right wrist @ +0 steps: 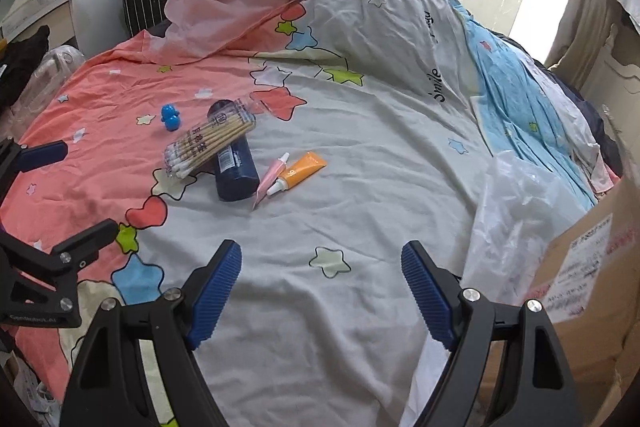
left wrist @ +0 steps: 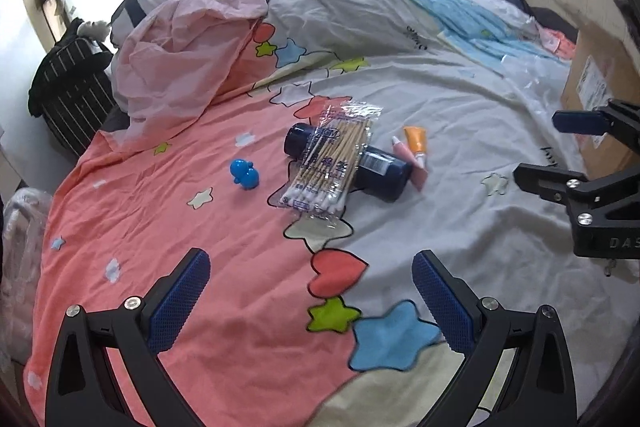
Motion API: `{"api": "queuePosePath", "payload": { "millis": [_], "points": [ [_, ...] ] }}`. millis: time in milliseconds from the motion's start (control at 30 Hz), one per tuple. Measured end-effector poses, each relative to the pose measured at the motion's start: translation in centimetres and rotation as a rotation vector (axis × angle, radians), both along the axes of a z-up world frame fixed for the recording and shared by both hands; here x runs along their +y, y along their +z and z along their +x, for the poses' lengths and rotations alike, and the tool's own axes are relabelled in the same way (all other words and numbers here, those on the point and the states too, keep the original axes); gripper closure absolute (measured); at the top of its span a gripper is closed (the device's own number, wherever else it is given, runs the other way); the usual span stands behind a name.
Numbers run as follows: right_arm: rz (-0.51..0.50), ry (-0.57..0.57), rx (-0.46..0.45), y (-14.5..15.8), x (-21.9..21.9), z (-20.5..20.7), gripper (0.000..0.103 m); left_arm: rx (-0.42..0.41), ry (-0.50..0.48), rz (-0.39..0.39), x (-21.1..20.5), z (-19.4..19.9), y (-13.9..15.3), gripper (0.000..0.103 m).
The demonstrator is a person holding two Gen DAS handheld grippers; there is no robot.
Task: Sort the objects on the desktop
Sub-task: 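Withdraw both grippers from the cardboard box back toward the bed objects, then grasp the cotton swab bag with the left gripper while the right gripper approaches the tubes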
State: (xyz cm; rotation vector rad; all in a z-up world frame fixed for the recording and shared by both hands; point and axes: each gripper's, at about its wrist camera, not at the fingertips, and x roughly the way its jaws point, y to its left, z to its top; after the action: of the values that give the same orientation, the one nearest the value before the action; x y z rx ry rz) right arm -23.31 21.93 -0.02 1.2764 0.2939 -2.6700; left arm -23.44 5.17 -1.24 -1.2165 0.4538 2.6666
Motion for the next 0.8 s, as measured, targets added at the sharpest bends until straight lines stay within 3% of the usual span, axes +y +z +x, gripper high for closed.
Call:
{"api": "queuePosePath", "payload": {
  "millis": [800],
  "points": [
    [0.036, 0.099, -0.033, -4.1, -3.5, -4.5, 0.023, -0.051, -0.035, 0.006, -0.4, -6.0, -3.4, 0.0]
  ]
}}
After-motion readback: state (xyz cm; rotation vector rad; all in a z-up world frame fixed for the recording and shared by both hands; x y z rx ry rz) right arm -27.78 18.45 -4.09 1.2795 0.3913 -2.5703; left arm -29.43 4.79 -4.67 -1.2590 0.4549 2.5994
